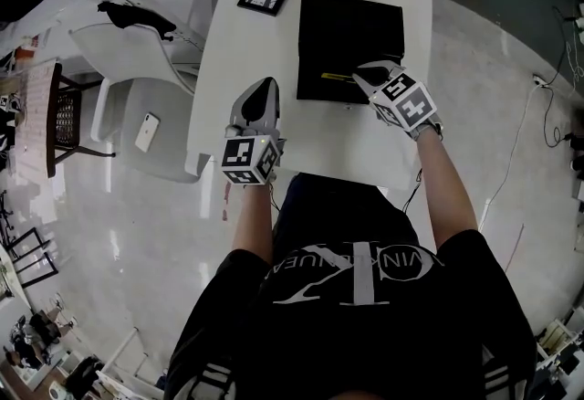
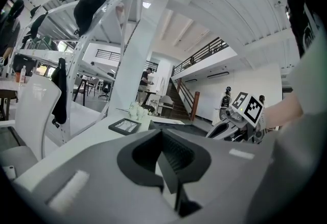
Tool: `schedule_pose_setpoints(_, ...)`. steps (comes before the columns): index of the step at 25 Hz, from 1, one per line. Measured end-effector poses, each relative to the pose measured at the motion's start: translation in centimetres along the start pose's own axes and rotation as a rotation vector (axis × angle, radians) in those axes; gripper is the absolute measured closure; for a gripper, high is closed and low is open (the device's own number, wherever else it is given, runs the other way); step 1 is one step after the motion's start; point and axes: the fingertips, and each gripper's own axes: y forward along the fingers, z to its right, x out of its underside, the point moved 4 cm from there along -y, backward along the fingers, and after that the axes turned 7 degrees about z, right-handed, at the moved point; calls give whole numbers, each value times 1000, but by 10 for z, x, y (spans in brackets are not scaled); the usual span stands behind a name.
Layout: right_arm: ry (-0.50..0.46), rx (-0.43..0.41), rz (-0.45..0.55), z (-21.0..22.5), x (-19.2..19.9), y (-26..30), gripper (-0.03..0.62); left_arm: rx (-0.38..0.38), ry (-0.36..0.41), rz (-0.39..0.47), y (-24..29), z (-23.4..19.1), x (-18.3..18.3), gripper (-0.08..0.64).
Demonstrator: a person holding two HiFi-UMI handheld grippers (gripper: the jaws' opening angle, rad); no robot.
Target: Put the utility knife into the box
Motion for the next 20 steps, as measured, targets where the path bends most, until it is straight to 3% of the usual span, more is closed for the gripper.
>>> schedule_pose_setpoints(20,134,169,418,28,-53,-75,574,1,65,33,12,5,-49,549)
